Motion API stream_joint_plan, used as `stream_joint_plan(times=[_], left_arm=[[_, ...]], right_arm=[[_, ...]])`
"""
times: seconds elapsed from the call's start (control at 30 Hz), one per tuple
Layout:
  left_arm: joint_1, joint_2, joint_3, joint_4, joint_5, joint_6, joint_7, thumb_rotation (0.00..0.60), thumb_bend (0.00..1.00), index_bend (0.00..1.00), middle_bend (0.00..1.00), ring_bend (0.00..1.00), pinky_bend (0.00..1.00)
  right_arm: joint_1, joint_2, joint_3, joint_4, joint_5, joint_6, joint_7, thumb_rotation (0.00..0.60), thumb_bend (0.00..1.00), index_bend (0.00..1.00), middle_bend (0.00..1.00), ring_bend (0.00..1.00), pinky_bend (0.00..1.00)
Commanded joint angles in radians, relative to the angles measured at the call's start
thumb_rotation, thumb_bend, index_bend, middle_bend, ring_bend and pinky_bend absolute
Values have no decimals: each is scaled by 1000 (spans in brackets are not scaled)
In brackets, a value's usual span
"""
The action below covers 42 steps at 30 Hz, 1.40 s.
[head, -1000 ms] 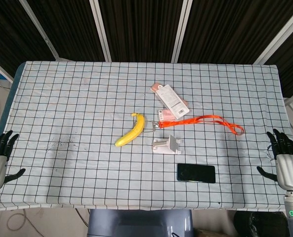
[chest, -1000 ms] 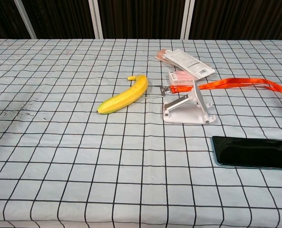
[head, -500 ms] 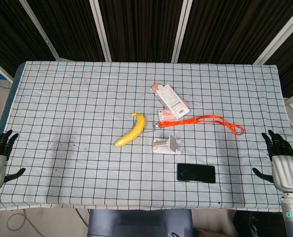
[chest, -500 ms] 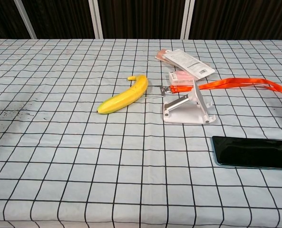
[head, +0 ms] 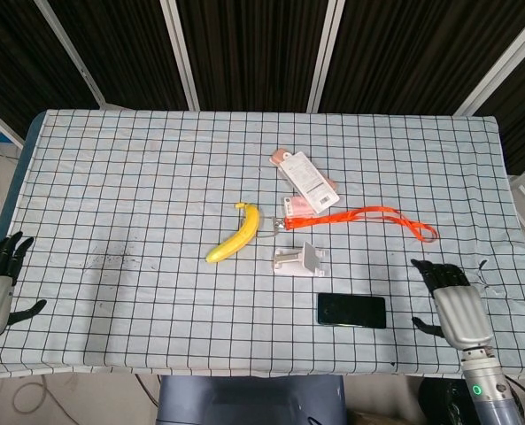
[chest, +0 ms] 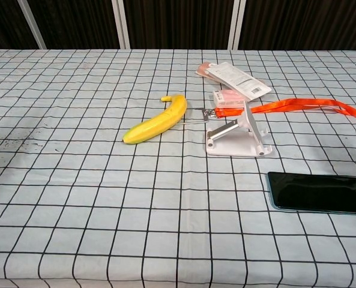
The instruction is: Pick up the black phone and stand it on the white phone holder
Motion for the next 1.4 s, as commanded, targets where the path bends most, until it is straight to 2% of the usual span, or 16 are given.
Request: stream_joint_plan(times=[0.03,0.23,0.87,1.4], left_arm=[[0,1,1,-1,4,2,-2,600,0,0,0,0,0],[1,0,4,4,15,10,-8,600,0,0,0,0,0],[-5,10,6,-6,12,-7,-39,600,0,0,0,0,0],[-8,9,4,0,16,-2,-46,600,0,0,0,0,0]], right_arm=[[23,-52,-22,-34,23,-55,-80,600,96,178,242,250,219],[38,-129,-33,-41,62,-94,-173,600,95,194,256,272,219],[81,-264,-2,-33,281,-142,-380,600,159,210,263,272,222],[121,-329,16,15,363,-150,-408,600,204,246,282,283,222]])
